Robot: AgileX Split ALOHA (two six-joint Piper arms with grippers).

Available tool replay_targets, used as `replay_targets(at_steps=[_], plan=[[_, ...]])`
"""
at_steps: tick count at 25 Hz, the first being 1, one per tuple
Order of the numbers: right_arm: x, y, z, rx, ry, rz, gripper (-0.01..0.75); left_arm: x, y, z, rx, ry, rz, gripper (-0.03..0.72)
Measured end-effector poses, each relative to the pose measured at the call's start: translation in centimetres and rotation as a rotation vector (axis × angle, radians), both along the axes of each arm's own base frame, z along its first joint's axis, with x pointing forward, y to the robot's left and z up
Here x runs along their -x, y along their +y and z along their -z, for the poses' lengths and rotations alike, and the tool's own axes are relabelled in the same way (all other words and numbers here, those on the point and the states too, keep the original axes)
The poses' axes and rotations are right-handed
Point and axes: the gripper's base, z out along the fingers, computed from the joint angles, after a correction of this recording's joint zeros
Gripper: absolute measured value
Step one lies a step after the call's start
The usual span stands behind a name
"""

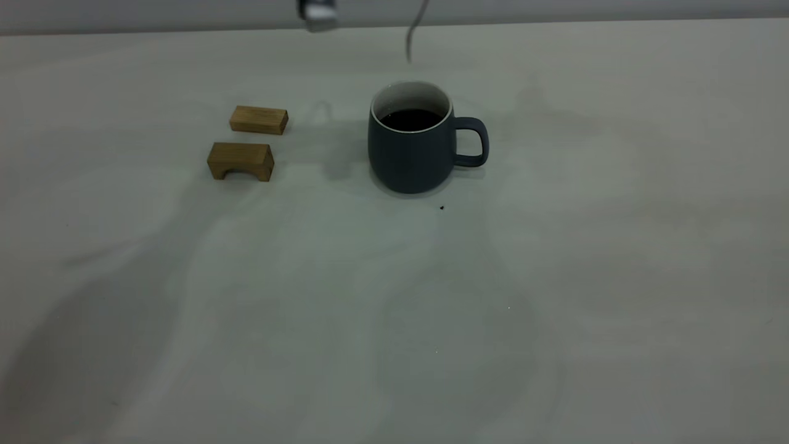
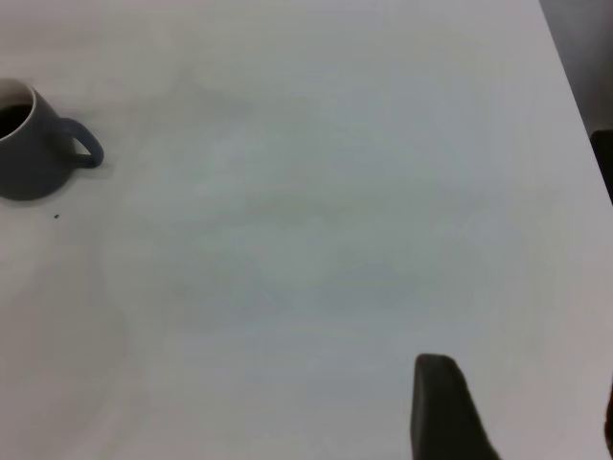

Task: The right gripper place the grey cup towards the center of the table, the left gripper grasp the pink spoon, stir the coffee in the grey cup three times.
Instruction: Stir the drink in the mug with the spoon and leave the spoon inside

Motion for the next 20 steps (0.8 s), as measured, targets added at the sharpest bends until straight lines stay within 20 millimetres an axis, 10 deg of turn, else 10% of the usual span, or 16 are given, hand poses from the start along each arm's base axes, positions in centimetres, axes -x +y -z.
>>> replay_targets(at_steps=[20], plan=[[0.0, 0.0, 0.0, 0.0, 0.0, 0.0, 0.438, 1.1, -2.0, 1.2, 0.072, 0.168, -0.005, 0.149]])
